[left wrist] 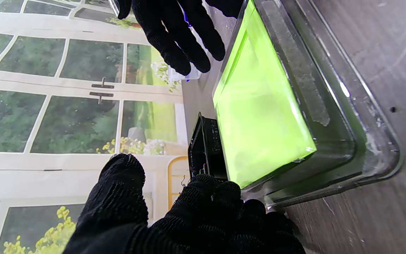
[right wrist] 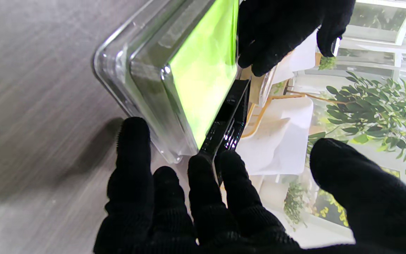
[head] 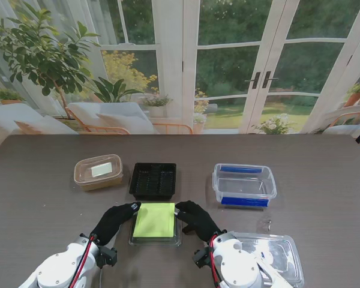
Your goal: Pair container bodies with their lids
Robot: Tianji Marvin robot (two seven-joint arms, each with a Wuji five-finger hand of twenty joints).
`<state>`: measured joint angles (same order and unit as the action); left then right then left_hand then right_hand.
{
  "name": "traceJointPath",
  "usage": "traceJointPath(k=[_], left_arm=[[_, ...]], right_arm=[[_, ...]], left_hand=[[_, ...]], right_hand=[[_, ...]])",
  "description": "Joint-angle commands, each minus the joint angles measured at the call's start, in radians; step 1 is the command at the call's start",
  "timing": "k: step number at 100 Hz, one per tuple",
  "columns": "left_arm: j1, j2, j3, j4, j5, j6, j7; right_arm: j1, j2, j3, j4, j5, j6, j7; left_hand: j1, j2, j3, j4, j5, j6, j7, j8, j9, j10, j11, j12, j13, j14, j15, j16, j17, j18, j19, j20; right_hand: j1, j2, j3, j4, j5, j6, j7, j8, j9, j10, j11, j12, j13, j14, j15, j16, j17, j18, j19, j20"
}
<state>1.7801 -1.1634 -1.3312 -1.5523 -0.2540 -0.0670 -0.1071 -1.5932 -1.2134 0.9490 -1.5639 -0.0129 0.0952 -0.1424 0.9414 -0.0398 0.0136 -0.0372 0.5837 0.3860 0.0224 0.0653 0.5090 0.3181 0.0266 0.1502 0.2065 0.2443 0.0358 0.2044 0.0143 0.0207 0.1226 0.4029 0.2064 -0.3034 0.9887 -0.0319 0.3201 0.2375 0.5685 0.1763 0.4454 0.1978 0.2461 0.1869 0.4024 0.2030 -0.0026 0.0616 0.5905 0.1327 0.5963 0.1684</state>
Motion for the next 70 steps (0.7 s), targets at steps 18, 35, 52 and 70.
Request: traceJointPath(k=[18, 35, 52, 70], left_arm=[[0.026, 0.000, -0.001, -0.007, 0.002, 0.045, -0.032], [0.018, 0.004, 0.010, 0.003, -0.018, 0.058, -0.066], [0.018, 0.010, 0.014, -0.003, -0.026, 0.071, -0.100], [0.029, 0.013, 0.015, -0.020, -0.027, 0.086, -0.105]], right_arm=[[0.016, -0.004, -0.026, 0.015, -0.020, 0.010, 0.030], [0.019, -0.003, -0.034, 0.020, -0.015, 0.007, 0.042], [0.020, -0.001, -0.043, 0.021, -0.009, 0.003, 0.053], [0.019, -0.002, -0.049, 0.021, 0.003, 0.004, 0.057]], left_hand=[[-0.005, 0.028, -0.011, 0.026, -0.008, 0.033, -0.007, -0.004, -0.007, 0.030, -0.007, -0.023, -0.030, 0.086, -0.022, -0.018, 0.009, 0.149, -0.030, -0.030], [-0.022, 0.039, -0.023, 0.025, -0.002, 0.048, -0.005, -0.003, 0.000, 0.046, -0.007, -0.031, -0.016, 0.090, -0.020, -0.021, 0.020, 0.151, -0.029, -0.034], [-0.021, 0.042, -0.025, 0.026, -0.003, 0.067, -0.006, -0.004, -0.005, 0.069, -0.010, -0.039, 0.000, 0.097, -0.017, -0.022, 0.032, 0.159, -0.025, -0.036], [-0.019, 0.042, -0.025, 0.026, -0.007, 0.088, -0.008, -0.004, -0.014, 0.096, -0.012, -0.048, 0.002, 0.102, -0.018, -0.023, 0.036, 0.163, -0.026, -0.039]], right_hand=[[-0.050, 0.034, -0.050, -0.010, -0.043, 0.010, 0.024, -0.011, -0.038, 0.017, 0.019, -0.003, -0.052, 0.032, -0.007, -0.018, -0.516, 0.041, -0.086, -0.042], [-0.047, 0.035, -0.051, -0.009, -0.050, 0.013, 0.026, -0.013, -0.045, 0.016, 0.019, -0.003, -0.057, 0.025, -0.007, -0.018, -0.507, 0.037, -0.120, -0.040], [-0.047, 0.038, -0.051, -0.009, -0.057, 0.015, 0.031, -0.027, -0.050, 0.015, 0.019, -0.006, -0.061, 0.019, -0.009, -0.020, -0.476, 0.033, -0.244, 0.081], [-0.044, 0.042, -0.051, -0.009, -0.063, 0.017, 0.032, -0.026, -0.061, 0.018, 0.020, -0.005, -0.071, 0.013, -0.009, -0.021, -0.484, 0.025, -0.250, 0.088]])
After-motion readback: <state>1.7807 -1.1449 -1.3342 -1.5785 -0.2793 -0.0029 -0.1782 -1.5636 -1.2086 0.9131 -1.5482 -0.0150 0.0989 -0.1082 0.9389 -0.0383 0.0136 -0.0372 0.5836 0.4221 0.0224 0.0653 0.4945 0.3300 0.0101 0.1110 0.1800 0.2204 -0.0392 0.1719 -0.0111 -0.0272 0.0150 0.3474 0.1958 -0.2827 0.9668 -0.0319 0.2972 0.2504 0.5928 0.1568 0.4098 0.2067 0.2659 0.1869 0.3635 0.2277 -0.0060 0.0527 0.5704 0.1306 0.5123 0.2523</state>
